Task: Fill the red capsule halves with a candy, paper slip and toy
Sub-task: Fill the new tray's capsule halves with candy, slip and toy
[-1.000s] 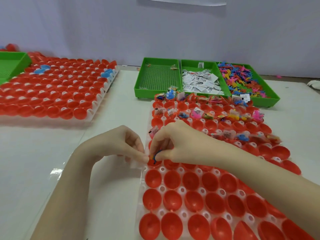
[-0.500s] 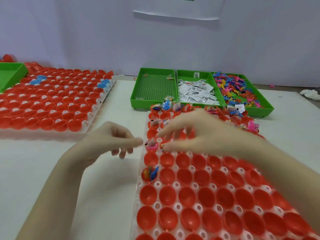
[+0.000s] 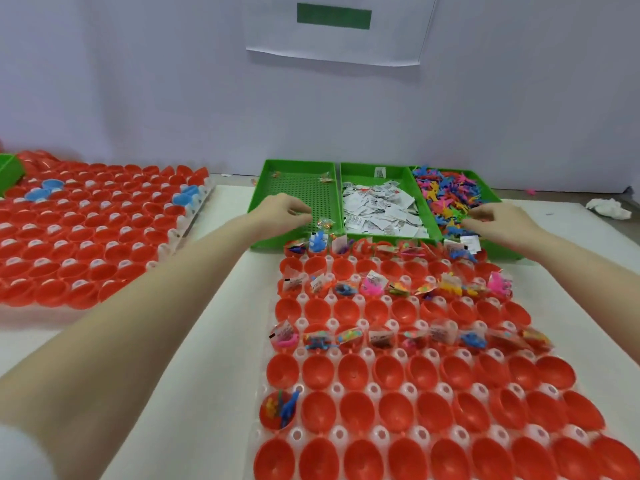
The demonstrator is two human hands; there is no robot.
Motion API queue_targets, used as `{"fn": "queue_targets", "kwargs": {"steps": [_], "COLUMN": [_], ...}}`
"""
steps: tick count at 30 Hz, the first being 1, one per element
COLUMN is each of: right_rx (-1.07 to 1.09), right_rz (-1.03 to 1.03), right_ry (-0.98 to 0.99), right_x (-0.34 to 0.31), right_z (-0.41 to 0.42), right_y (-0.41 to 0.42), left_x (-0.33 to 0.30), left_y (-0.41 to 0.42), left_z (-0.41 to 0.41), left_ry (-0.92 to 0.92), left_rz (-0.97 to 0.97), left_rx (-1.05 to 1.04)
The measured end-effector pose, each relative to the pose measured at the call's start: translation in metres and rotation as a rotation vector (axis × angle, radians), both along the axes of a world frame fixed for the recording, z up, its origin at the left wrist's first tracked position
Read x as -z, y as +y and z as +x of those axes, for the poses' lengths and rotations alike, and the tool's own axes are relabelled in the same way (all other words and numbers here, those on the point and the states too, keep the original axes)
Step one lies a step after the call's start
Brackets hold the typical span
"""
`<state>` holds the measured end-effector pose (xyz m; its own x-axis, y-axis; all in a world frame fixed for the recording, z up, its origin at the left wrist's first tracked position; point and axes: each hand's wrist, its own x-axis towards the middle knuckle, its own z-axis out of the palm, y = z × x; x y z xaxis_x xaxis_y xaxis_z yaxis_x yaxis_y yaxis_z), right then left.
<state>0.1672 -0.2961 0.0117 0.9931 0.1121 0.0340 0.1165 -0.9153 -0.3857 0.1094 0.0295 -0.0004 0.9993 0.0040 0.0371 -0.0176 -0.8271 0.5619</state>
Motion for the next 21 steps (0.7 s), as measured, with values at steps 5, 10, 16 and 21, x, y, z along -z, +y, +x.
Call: {"fn": "queue_targets", "kwargs": {"steps": [5,10,16,21], "right_rx": [-0.057,0.006,0.116,0.199], "right_rz": [-0.067,0.056,0.099,0.318], "right_ry": [0.082,0.038,-0.217,-0.349], "right_x": [0.007,0.003,0.006,0.0], "right_z": [0.004,0.012,0.013,0.01], "right_y": [0.01,0.018,0.011,0.006], "left_x": [0.006,0.008,0.006,0.011], "left_y": [-0.021,-0.023,-0.02,-0.009], "left_z": [0.021,0.031,0.03,0.023], "left_ry": [0.032,0.082,0.071,-0.032], "left_rz": [-0.087,0.001,0.024,-0.108], "left_rx": [0.033,0.041,0.026,-0.078]}}
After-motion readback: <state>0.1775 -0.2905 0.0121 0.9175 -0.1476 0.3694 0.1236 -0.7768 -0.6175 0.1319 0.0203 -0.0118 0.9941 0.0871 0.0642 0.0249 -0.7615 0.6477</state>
